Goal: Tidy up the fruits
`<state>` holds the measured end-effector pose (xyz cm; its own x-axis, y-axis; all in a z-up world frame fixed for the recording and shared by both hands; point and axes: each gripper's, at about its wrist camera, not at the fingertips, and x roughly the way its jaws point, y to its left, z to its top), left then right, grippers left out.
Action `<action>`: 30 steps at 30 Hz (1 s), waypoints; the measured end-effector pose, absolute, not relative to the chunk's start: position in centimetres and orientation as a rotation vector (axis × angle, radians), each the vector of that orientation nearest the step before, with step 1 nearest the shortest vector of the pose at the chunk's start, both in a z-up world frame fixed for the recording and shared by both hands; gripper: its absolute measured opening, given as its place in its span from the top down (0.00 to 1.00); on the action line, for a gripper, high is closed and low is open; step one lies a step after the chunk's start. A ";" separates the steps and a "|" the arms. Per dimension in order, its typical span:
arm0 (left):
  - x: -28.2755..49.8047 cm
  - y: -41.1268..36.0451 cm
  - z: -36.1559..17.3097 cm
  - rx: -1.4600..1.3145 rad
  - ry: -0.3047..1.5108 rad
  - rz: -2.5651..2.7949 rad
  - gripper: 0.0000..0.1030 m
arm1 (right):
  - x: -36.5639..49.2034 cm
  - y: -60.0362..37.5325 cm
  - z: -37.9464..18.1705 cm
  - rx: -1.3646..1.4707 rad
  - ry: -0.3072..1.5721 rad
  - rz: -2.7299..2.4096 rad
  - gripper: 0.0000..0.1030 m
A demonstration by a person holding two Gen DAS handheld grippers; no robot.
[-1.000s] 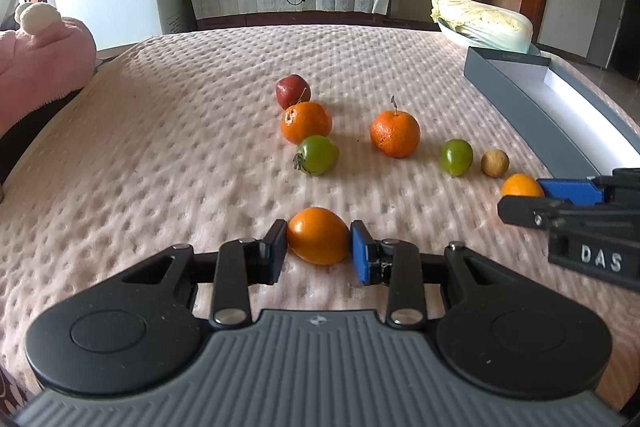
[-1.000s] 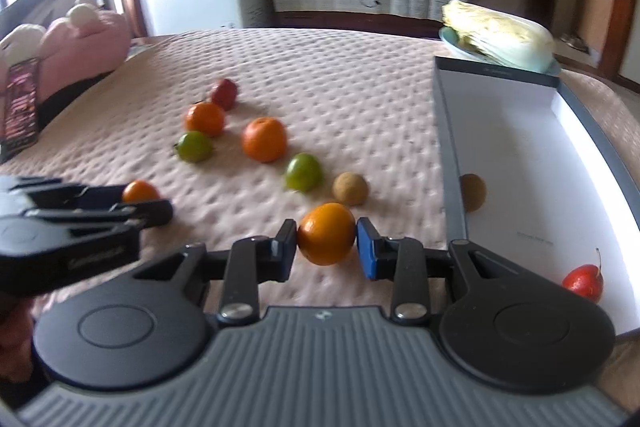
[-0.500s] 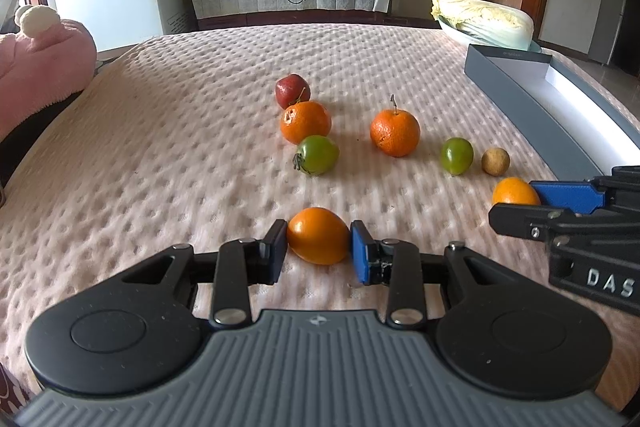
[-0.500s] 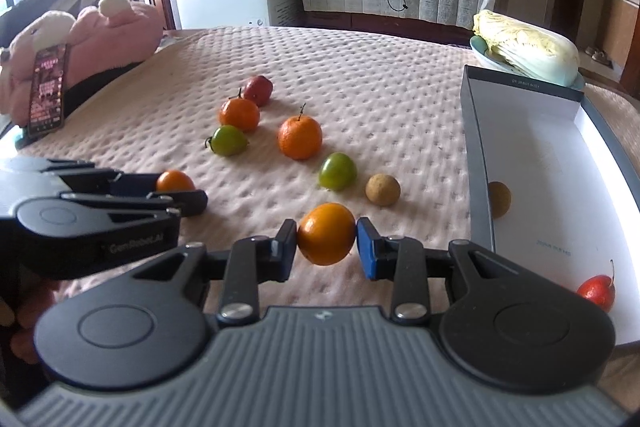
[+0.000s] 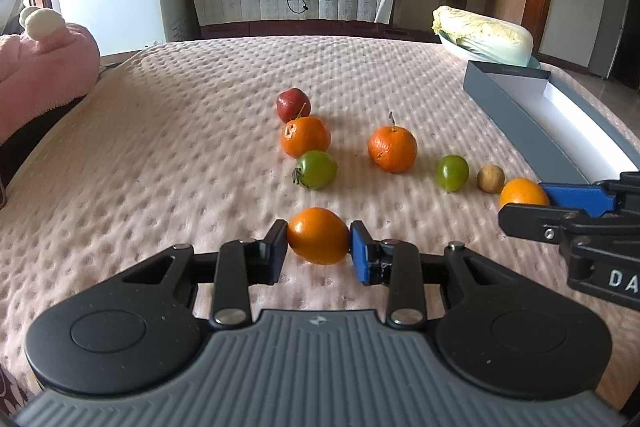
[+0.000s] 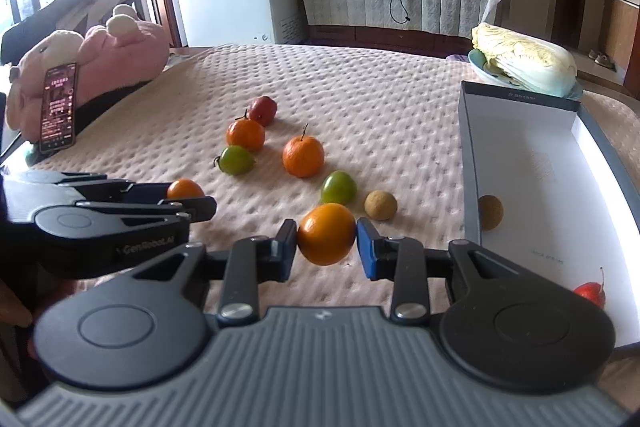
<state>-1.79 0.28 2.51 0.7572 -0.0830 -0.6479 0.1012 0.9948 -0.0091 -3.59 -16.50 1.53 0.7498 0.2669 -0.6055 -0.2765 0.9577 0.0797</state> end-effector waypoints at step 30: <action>-1.9 -0.8 3.2 0.017 0.685 -0.113 0.62 | -4.6 -16.5 2.7 -0.027 0.618 0.298 0.66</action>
